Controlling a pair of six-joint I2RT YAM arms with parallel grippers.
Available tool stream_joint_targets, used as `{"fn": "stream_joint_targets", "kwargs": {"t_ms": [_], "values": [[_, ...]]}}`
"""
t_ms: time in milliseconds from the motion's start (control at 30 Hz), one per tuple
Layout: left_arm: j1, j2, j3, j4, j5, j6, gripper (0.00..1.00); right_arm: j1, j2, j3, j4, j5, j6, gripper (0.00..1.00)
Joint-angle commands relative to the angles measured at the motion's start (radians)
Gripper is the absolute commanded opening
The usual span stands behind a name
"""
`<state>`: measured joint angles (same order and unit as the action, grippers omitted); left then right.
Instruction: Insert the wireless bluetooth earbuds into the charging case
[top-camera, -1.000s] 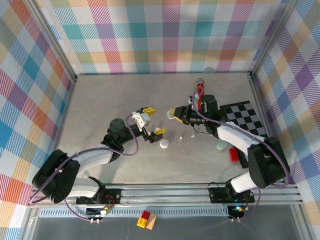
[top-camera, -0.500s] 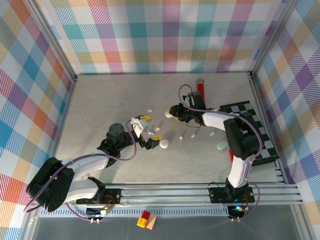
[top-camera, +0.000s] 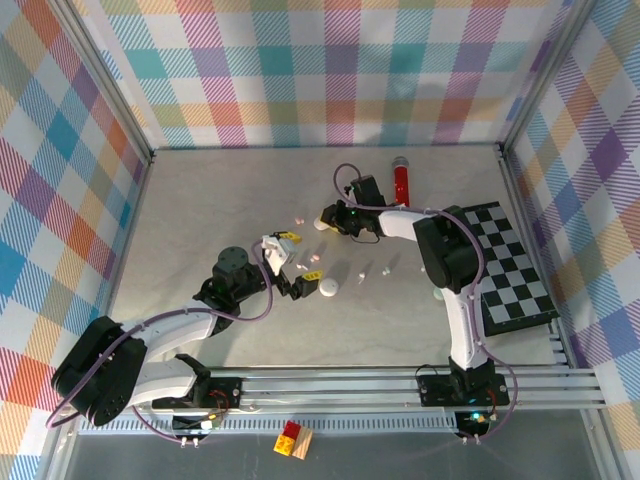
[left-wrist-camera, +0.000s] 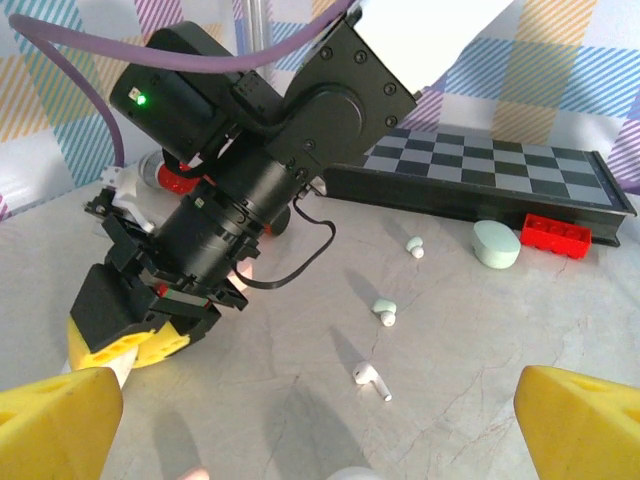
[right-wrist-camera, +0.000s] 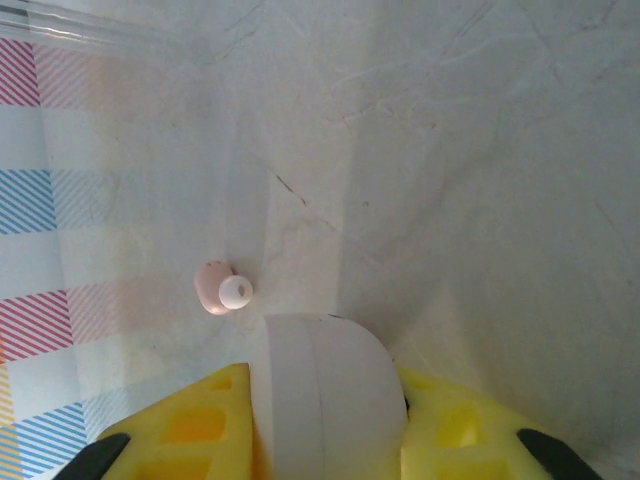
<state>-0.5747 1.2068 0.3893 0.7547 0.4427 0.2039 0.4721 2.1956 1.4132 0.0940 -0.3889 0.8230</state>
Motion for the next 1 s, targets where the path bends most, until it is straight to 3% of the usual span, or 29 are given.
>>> {"fn": "stream_joint_targets", "kwargs": {"t_ms": [0,167,300,533,633,967], "values": [[0.001,-0.008,0.025,-0.024,-0.013,0.018,1.0,0.005,0.01,0.042,-0.091,0.024,-0.057,0.28],[0.001,0.01,0.043,-0.026,-0.031,0.017,1.0,0.003,-0.078,0.036,-0.205,0.072,-0.169,0.59],[-0.008,0.039,0.067,-0.058,-0.061,0.018,1.0,-0.005,-0.189,-0.035,-0.256,0.128,-0.245,0.72],[-0.071,0.079,0.103,-0.175,-0.173,0.039,1.0,-0.036,-0.422,-0.273,-0.236,0.217,-0.28,0.74],[-0.113,0.1,0.138,-0.25,-0.277,-0.05,1.0,-0.054,-0.518,-0.364,-0.235,0.248,-0.282,0.74],[-0.245,0.232,0.375,-0.786,-0.543,-0.28,0.97,-0.089,-0.669,-0.519,-0.239,0.315,-0.277,0.74]]}}
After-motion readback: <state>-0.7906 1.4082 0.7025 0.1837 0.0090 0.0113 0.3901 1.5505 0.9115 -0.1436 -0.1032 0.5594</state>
